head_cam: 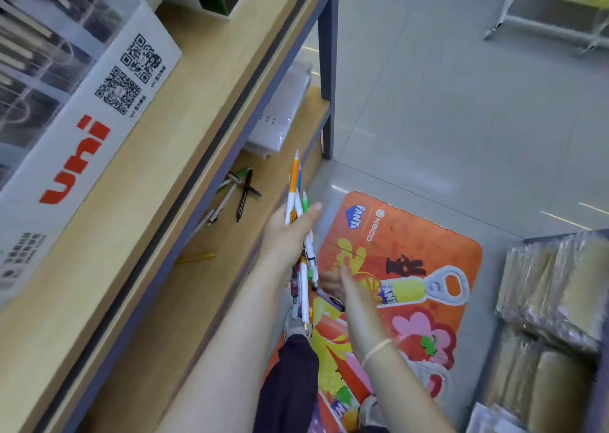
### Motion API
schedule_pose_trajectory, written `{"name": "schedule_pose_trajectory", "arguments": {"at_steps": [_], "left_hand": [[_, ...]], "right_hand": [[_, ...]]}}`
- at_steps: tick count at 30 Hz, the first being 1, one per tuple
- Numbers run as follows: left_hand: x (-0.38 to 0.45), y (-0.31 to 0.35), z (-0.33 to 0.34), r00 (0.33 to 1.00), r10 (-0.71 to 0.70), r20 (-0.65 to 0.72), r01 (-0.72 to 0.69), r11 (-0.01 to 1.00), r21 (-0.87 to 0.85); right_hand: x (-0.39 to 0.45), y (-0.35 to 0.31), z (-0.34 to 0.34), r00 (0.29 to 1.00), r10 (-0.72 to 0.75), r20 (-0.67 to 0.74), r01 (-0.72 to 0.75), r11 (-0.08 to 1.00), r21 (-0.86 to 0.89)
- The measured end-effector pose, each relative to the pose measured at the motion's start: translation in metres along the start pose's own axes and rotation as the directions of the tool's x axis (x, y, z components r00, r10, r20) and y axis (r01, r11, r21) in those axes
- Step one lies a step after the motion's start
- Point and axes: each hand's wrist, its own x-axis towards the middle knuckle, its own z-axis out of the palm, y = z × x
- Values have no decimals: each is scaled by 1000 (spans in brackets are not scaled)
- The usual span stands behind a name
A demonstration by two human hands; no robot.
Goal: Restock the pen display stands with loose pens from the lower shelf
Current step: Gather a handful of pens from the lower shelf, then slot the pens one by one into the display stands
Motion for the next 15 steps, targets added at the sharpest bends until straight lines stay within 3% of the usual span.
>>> {"name": "schedule_pose_trajectory", "arguments": {"at_steps": [3,8,11,15], "left_hand": [[-24,-9,-5,996,-88,-30,86,994,-70],[-89,-8,-7,973,-206,-101,168,940,-295],[-139,4,-6,961,-230,-152,144,889,-434],[-206,37,-7,975,-151,-162,47,857,-513]], "right_hand": [[-34,1,-4,996,70,63,-61,990,-128],[-101,-4,-18,994,41,104,-15,972,-235],[-153,-12,-28,985,-56,162,113,922,-370],[-220,-24,-38,972,-104,213,176,918,-355]]}}
